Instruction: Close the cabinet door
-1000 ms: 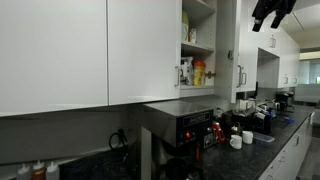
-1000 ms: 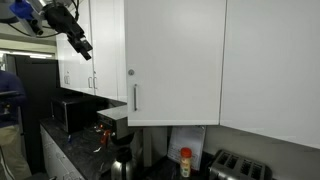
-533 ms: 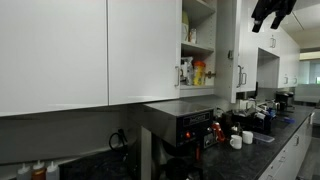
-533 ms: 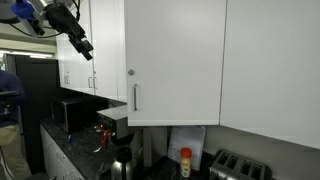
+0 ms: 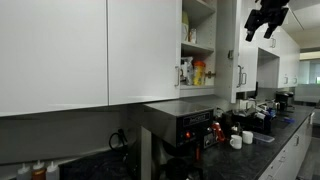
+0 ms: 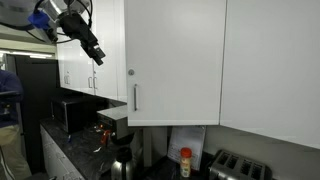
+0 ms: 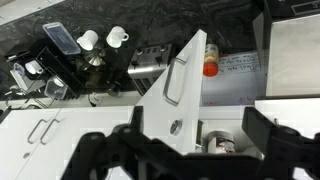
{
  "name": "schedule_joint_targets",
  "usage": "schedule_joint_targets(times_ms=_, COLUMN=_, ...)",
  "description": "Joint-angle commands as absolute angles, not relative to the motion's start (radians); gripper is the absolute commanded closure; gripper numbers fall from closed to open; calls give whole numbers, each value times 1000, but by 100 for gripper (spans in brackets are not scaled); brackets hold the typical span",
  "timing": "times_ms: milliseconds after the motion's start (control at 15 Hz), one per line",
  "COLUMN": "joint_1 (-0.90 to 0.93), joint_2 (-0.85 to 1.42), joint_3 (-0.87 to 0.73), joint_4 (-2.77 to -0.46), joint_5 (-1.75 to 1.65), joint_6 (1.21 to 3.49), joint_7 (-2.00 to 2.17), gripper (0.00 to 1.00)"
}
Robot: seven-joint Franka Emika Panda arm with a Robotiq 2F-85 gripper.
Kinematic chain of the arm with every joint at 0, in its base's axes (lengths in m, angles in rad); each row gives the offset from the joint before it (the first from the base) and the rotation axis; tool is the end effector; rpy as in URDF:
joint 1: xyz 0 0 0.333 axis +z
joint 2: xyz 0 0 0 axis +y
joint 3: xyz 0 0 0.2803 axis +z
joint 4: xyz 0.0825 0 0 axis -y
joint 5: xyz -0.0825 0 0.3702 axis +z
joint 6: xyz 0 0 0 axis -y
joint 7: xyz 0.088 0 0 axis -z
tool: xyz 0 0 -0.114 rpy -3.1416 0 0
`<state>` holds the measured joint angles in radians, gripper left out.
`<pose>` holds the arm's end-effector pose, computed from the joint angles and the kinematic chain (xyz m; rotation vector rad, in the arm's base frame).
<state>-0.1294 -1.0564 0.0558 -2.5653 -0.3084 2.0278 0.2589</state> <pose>0.2917 -0.0364 0.5960 2.7020 -0.3869 0.7605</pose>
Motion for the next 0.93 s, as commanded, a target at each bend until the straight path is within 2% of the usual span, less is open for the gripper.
schedule_joint_targets(times_ms=0, joint_1=-160, joint_2=-995, joint_3=44, joint_4=-2573, joint_5=-316, joint_6=2105, joint_7=247, gripper=0)
schedule_joint_targets(times_ms=867, joint_1=-178, joint_2=-844, joint_3=51, joint_4=-2561, joint_5=-345, joint_6=2322, joint_7=203, gripper=0)
